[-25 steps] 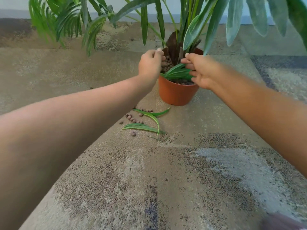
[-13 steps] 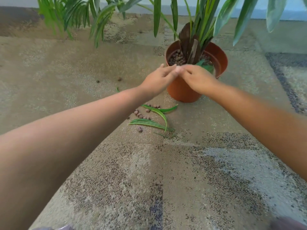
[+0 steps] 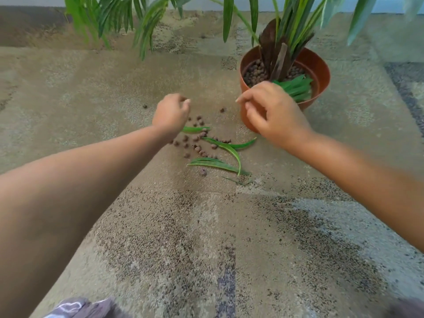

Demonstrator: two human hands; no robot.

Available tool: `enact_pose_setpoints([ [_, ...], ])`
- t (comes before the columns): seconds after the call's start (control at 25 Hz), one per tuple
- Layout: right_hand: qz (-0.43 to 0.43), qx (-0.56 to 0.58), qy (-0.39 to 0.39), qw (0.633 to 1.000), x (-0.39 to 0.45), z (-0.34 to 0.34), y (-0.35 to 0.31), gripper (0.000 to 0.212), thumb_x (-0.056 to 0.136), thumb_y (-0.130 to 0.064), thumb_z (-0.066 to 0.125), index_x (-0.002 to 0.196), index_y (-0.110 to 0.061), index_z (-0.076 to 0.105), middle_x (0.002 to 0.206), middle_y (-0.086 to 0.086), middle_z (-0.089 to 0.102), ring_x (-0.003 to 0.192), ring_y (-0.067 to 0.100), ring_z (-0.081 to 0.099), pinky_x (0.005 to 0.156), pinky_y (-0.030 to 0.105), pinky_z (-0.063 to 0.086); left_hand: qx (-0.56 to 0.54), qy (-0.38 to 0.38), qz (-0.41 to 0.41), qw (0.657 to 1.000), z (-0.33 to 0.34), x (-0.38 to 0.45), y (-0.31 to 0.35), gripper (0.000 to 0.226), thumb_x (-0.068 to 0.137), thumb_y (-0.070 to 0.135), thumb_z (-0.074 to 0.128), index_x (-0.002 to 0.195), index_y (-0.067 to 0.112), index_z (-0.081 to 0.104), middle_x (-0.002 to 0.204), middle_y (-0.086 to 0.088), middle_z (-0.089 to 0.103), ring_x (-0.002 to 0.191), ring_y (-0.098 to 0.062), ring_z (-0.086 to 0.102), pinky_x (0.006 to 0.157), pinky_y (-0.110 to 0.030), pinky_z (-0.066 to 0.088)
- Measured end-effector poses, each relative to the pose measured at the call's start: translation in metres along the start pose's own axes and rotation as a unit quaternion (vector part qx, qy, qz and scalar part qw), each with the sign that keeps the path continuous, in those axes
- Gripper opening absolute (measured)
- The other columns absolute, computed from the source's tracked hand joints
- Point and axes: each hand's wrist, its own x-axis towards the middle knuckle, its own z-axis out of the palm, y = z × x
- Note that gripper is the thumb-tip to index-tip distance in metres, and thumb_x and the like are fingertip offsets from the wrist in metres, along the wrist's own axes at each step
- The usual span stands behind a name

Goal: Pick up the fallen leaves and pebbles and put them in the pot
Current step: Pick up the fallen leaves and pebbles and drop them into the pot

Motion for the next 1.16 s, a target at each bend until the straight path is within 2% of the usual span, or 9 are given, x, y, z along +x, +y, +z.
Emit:
enact_pose_setpoints([
  [0.08, -0.002, 0.023, -0.064, 0.998, -0.014, 0.024, -0.011, 0.024, 0.092, -0.021, 0.045, 0.109, -0.017, 0.061, 0.105, -0.008, 0.057, 0.100, 0.001, 0.046, 0.089, 0.015, 0.032, -0.013, 0.005, -0.098, 0.995, -0.004, 0.001, -0.033, 0.034, 0.095, 0.024, 0.038, 0.114, 0.006, 0.060, 0.108, -0.009, 0.063, 0.094, -0.022, 0.057, 0.077, -0.029, 0.041],
  [0.16, 0.071, 0.055, -0.110, 0.990, -0.028, 0.052, -0.013, 0.025, 0.093, -0.020, 0.046, 0.114, -0.021, 0.059, 0.116, -0.006, 0.057, 0.103, -0.001, 0.045, 0.091, 0.016, 0.034, -0.054, 0.022, -0.185, 0.981, 0.000, -0.001, -0.056, 0.026, 0.094, 0.020, 0.041, 0.100, 0.009, 0.064, 0.098, -0.009, 0.064, 0.087, -0.024, 0.058, 0.073, -0.030, 0.043],
  [0.2, 0.105, 0.067, -0.127, 0.984, -0.032, 0.064, -0.012, 0.026, 0.093, -0.019, 0.046, 0.116, -0.022, 0.058, 0.121, -0.005, 0.056, 0.103, 0.001, 0.048, 0.091, 0.018, 0.037, -0.057, 0.028, -0.201, 0.977, 0.004, -0.002, -0.061, 0.026, 0.094, 0.020, 0.043, 0.103, 0.008, 0.064, 0.100, -0.011, 0.065, 0.086, -0.024, 0.058, 0.073, -0.029, 0.044],
  [0.36, 0.142, 0.053, -0.155, 0.976, -0.015, 0.095, 0.008, 0.034, 0.094, -0.015, 0.045, 0.127, -0.022, 0.053, 0.135, -0.002, 0.049, 0.082, 0.005, 0.059, 0.076, 0.020, 0.048, -0.004, 0.059, -0.162, 0.985, 0.007, 0.023, -0.074, 0.034, 0.093, 0.017, 0.044, 0.124, 0.007, 0.054, 0.122, -0.011, 0.061, 0.102, -0.026, 0.061, 0.086, -0.033, 0.049],
  [0.48, 0.131, 0.036, -0.149, 0.980, 0.019, 0.112, 0.024, 0.038, 0.096, -0.025, 0.042, 0.132, -0.017, 0.048, 0.139, 0.003, 0.047, 0.121, 0.018, 0.049, 0.100, 0.032, 0.038, 0.058, 0.038, -0.143, 0.987, -0.004, 0.062, -0.090, 0.035, 0.091, 0.011, 0.041, 0.123, 0.008, 0.056, 0.123, -0.014, 0.059, 0.102, -0.031, 0.061, 0.082, -0.034, 0.049],
  [0.64, 0.181, 0.069, -0.162, 0.968, 0.061, 0.126, 0.047, 0.044, 0.098, -0.032, 0.038, 0.138, -0.013, 0.042, 0.142, 0.010, 0.043, 0.129, 0.023, 0.042, 0.106, 0.035, 0.034, 0.171, -0.048, -0.115, 0.977, -0.011, 0.095, -0.107, 0.039, 0.091, 0.009, 0.041, 0.129, 0.009, 0.051, 0.138, -0.019, 0.041, 0.117, -0.037, 0.049, 0.095, -0.036, 0.042],
  [0.8, 0.240, 0.046, -0.185, 0.952, 0.084, 0.143, 0.056, 0.052, 0.096, -0.009, 0.041, 0.145, -0.022, 0.031, 0.150, 0.008, 0.031, 0.134, 0.025, 0.036, 0.108, 0.035, 0.032, 0.192, -0.047, -0.068, 0.978, -0.014, 0.102, -0.123, 0.036, 0.087, 0.003, 0.046, 0.118, 0.012, 0.061, 0.124, -0.019, 0.058, 0.104, -0.036, 0.059, 0.088, -0.039, 0.050],
  [0.96, 0.258, 0.008, -0.179, 0.949, 0.079, 0.162, 0.049, 0.049, 0.094, -0.004, 0.034, 0.138, -0.020, 0.044, 0.150, 0.004, 0.034, 0.134, 0.026, 0.035, 0.109, 0.036, 0.031, 0.203, 0.008, -0.047, 0.978, -0.011, 0.103, -0.127, 0.025, 0.087, 0.005, 0.050, 0.106, 0.008, 0.066, 0.113, -0.022, 0.061, 0.100, -0.038, 0.059, 0.087, -0.041, 0.051],
  [1.16, 0.137, -0.098, -0.146, 0.975, 0.068, 0.157, 0.059, 0.053, 0.086, 0.009, 0.036, 0.132, -0.012, 0.052, 0.134, 0.012, 0.051, 0.122, 0.029, 0.046, 0.099, 0.038, 0.041, 0.131, 0.061, -0.093, 0.985, -0.003, 0.108, -0.120, 0.016, 0.087, 0.014, 0.058, 0.099, 0.005, 0.064, 0.111, -0.019, 0.060, 0.100, -0.033, 0.058, 0.088, -0.039, 0.049],
])
